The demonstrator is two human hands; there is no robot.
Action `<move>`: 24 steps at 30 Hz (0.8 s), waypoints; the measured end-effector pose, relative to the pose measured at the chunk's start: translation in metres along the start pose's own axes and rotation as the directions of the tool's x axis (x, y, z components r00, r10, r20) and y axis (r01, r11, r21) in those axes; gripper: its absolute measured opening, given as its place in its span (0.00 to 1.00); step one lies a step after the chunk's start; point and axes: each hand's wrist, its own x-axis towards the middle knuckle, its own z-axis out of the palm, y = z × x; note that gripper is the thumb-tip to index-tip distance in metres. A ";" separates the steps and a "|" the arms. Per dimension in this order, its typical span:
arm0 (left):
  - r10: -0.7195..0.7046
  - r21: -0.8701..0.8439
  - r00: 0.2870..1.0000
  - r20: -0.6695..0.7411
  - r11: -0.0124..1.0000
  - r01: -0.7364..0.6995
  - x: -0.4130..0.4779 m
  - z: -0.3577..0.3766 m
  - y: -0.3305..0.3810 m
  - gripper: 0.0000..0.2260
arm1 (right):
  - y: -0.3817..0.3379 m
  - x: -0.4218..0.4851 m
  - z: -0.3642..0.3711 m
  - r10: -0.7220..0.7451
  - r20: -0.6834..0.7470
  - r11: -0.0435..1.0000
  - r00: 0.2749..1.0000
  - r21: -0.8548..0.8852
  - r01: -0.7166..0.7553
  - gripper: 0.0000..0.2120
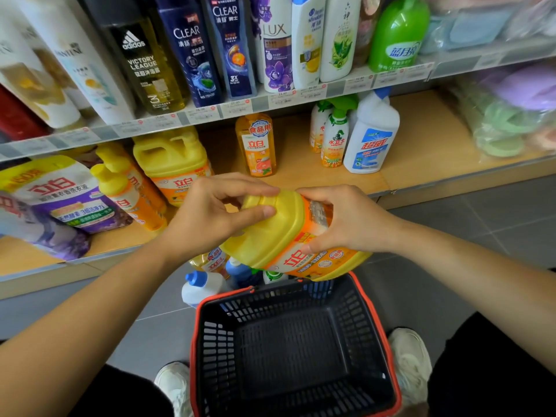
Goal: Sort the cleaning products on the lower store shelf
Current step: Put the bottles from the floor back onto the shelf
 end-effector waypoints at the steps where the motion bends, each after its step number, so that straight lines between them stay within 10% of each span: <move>1: -0.014 -0.011 0.999 -0.029 1.000 0.014 0.000 0.003 0.001 0.11 | -0.001 0.000 0.000 0.008 -0.010 0.999 1.000 -0.033 -0.008 0.39; 11: -0.188 -0.035 0.967 -0.174 0.982 0.185 0.002 0.018 0.006 0.12 | -0.005 -0.006 0.005 -0.009 -0.141 0.942 0.990 -0.332 -0.038 0.44; 24: -0.011 -0.132 0.982 -0.187 0.991 -0.014 0.000 0.013 0.008 0.21 | -0.004 0.001 -0.004 -0.008 -0.033 0.968 0.999 0.251 0.016 0.34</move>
